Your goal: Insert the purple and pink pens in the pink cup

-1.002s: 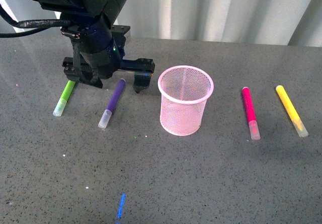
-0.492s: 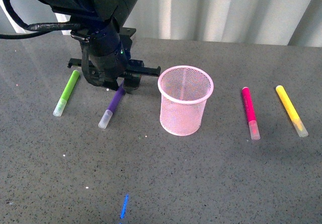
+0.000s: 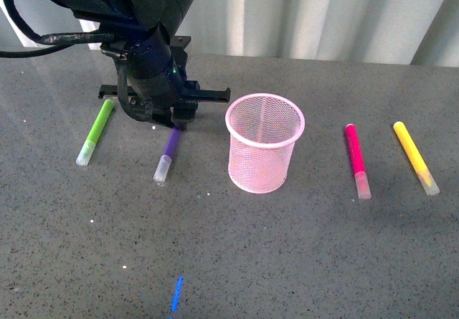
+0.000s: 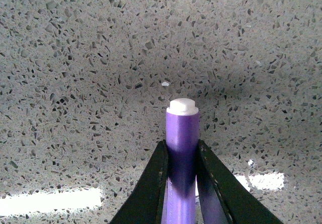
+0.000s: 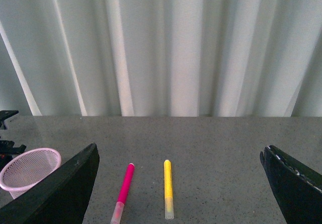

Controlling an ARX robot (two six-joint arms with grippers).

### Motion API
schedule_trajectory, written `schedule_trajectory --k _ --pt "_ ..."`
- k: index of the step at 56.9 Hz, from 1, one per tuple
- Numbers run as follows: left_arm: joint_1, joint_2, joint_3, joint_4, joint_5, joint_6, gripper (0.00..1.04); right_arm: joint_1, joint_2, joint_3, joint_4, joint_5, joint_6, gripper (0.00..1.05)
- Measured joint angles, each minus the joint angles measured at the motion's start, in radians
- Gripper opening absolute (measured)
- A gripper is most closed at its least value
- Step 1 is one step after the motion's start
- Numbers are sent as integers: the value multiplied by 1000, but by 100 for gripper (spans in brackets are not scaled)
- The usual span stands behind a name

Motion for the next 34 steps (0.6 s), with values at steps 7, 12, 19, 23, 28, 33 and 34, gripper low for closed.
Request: schedule_trajectory --k 7,12,19,23,28,33,34 --pt "11 -25 -41 57 -18 4 13 0 0 0 0 0 0 98" --pt "20 -50 -65 86 -51 23 13 0 0 0 0 0 0 98" --pt "43 -107 -105 123 -61 40 13 0 0 0 0 0 0 98" --pt "59 -168 -145 189 -67 48 13 0 0 0 0 0 0 98" --pt "69 -273 -229 347 -35 40 13 0 0 0 0 0 0 98" --pt "51 -398 -335 527 -24 2 13 0 0 0 0 0 0 98" --pt "46 -419 -355 559 -21 -6 13 0 0 0 0 0 0 98"
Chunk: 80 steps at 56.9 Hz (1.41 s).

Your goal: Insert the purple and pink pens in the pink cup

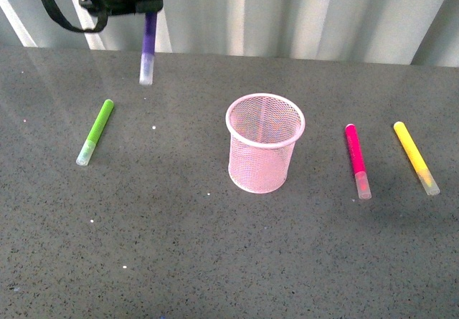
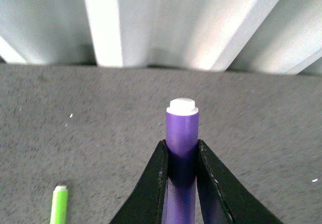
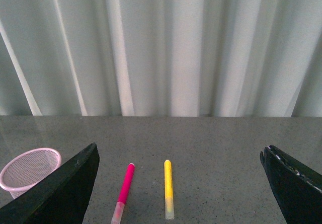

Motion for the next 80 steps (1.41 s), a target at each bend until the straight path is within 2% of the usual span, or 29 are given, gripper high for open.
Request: schedule_trajectory --k 14,25,34,57,80 --pt "-103 -219 -284 457 51 -84 13 0 0 0 0 0 0 98" --pt "-191 -242 -431 827 50 -100 13 0 0 0 0 0 0 98" --pt "-234 -182 -451 999 33 -116 13 0 0 0 0 0 0 98" --pt "-325 17 -460 1198 -43 -153 13 0 0 0 0 0 0 98" --pt "-328 47 -462 1205 -55 -156 13 0 0 0 0 0 0 98"
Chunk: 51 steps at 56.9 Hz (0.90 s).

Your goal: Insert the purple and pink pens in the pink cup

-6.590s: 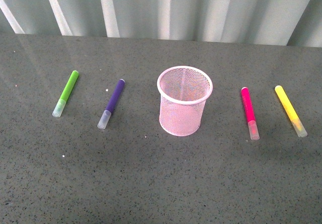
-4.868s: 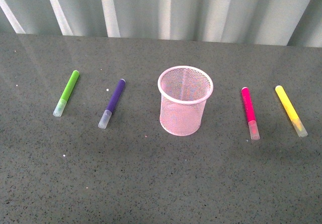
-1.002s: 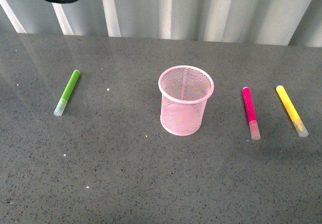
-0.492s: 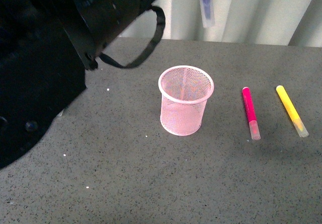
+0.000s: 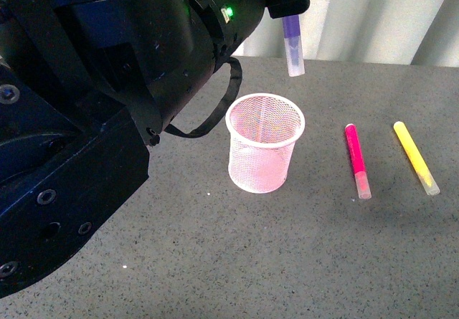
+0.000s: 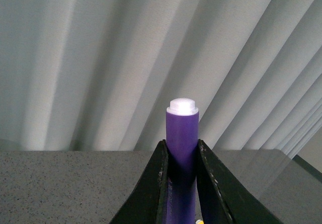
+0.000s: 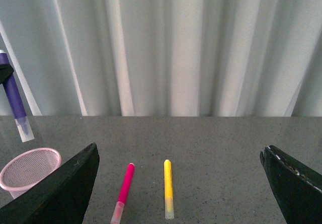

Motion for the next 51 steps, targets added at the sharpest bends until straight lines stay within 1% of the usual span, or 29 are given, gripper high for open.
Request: schedule_trajectory --k 23,25,28,29,33,36,39,40,43,44,49,51 --pt "0 20 0 0 0 0 13 0 0 0 0 0 0 98" --pt "0 24 0 0 0 0 22 0 0 0 0 0 0 98" --pt "0 28 0 0 0 0 29 0 0 0 0 0 0 98" --pt "1 31 0 0 0 0 35 0 0 0 0 0 0 98" --pt "2 35 0 0 0 0 50 0 0 0 0 0 0 98" --pt "2 37 0 0 0 0 58 0 0 0 0 0 0 98" --pt "3 38 0 0 0 0 69 0 0 0 0 0 0 98" --pt "3 38 0 0 0 0 70 0 0 0 0 0 0 98" --pt "3 40 0 0 0 0 82 0 0 0 0 0 0 98" --pt "3 40 0 0 0 0 84 0 0 0 0 0 0 98" --pt "3 42 0 0 0 0 100 0 0 0 0 0 0 98" --pt "3 43 0 0 0 0 101 0 0 0 0 0 0 98"
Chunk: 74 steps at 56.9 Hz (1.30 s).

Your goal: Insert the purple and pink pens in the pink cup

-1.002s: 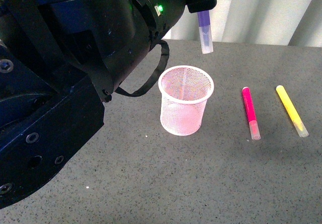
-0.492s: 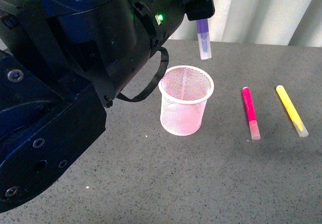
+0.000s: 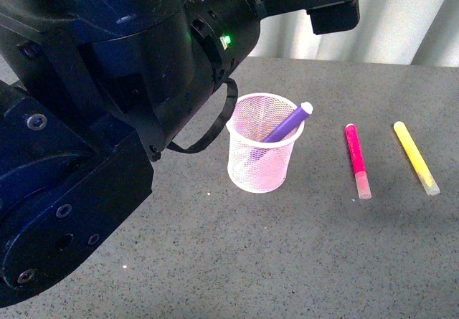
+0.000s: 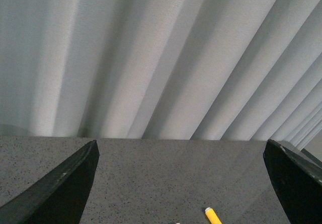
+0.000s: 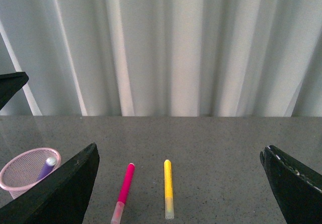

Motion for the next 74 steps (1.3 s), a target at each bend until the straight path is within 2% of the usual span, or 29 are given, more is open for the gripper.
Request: schedule_trajectory --k 3,7,17,21,30,44,50,58,64,74 --pt "1 2 0 0 0 0 96 0 0 0 0 0 0 98" --pt "3 3 0 0 0 0 99 0 0 0 0 0 0 98" --pt "26 4 -3 0 -3 0 98 0 0 0 0 0 0 98" --pt "86 -18 -34 -12 5 1 98 0 0 0 0 0 0 98" --pt "255 -194 -89 -167 69 3 98 0 0 0 0 2 0 98" --pt "401 -515 -98 -509 292 43 98 0 0 0 0 1 0 98" --pt "486 -647 -128 -683 465 58 98 0 0 0 0 0 0 98" --pt "649 -780 -197 -765 640 64 98 0 0 0 0 0 0 98" --pt "778 -842 -232 -809 735 58 98 0 0 0 0 0 0 98" --pt "961 -891 -294 -830 833 25 98 0 0 0 0 0 0 98"
